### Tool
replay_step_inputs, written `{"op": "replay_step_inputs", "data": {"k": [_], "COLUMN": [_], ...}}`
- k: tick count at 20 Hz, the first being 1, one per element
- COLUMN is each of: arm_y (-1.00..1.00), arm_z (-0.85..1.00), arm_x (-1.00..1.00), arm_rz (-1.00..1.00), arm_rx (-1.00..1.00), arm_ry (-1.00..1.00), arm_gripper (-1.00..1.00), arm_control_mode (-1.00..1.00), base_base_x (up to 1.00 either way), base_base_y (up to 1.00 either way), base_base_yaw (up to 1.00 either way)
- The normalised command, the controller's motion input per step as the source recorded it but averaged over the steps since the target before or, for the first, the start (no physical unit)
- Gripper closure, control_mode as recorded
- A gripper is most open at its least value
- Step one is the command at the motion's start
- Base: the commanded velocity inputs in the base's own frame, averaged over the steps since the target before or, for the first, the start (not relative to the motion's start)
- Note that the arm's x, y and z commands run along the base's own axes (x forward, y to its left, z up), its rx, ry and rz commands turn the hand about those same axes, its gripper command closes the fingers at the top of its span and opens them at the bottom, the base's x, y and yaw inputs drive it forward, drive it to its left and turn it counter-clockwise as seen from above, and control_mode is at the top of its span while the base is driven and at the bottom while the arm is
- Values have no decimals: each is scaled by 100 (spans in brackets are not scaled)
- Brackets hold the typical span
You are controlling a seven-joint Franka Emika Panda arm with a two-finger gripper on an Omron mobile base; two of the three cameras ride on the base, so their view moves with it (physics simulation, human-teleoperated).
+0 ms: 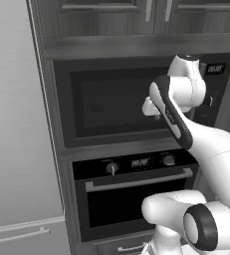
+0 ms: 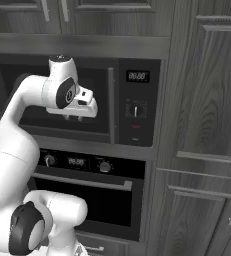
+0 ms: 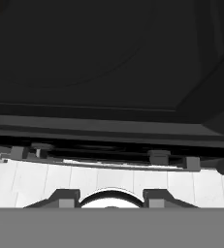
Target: Open the microwave door.
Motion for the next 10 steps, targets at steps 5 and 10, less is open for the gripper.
{"op": "replay_step_inputs", "data": {"k": [5,10], "arm_y": [1,2], "arm_z": [0,-7], "arm_x": [-18,-59], "arm_rz": [0,1], "arm_rx": [0,-1], "arm_ry": [-3,2], "arm_gripper": [-100,-100], "arm_control_mode": [-100,-100], "base_base_x": [0,0], "base_base_y": [0,0], "base_base_yaw": [0,0]}}
